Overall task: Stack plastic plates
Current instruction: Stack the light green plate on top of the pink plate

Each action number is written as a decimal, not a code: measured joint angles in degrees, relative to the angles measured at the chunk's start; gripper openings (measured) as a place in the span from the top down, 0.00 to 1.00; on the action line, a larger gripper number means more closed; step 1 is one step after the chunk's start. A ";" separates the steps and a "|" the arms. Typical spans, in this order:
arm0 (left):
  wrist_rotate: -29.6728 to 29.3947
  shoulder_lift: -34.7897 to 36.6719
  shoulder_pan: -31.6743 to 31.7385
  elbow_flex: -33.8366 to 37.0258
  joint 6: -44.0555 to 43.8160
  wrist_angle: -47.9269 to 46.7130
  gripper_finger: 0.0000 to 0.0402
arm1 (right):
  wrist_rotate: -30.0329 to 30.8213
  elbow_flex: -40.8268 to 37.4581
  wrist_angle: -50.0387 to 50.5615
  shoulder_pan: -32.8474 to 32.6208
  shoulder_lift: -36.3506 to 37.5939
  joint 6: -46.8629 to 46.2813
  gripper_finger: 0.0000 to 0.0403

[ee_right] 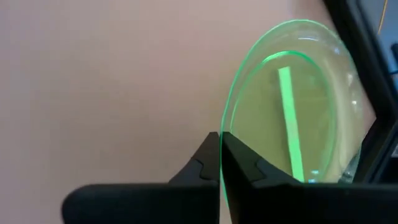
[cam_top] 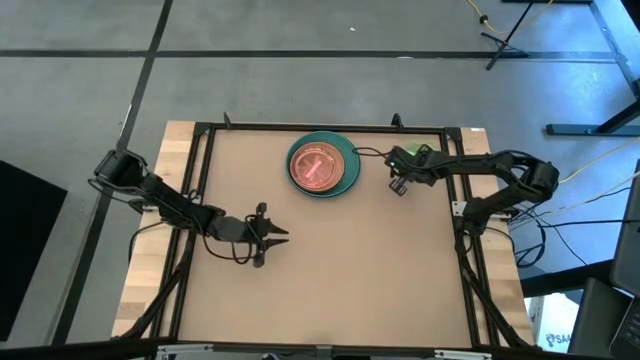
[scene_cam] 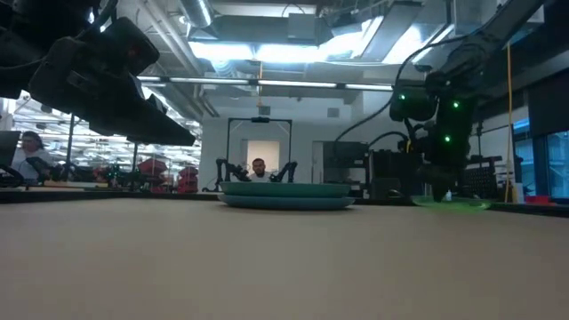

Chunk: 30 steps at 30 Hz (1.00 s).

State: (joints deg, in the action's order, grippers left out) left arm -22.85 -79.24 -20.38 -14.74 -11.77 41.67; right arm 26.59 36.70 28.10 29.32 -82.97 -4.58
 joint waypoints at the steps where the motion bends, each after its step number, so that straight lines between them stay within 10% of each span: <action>1: 0.00 0.00 0.00 0.00 -0.02 0.00 0.76 | 0.25 0.37 -0.05 -0.51 0.20 0.23 0.99; 15: -1.73 0.00 0.27 0.00 0.96 0.02 0.76 | 2.75 9.96 -14.56 -14.71 1.49 14.74 1.00; 30: -1.66 9.31 3.33 -0.06 2.94 -5.52 0.76 | -20.14 10.11 -50.03 -16.98 -10.26 30.72 1.00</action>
State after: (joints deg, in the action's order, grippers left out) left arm -24.51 -69.93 -17.06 -14.80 -8.83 36.15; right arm 6.45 46.82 -21.94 12.34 -93.23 26.14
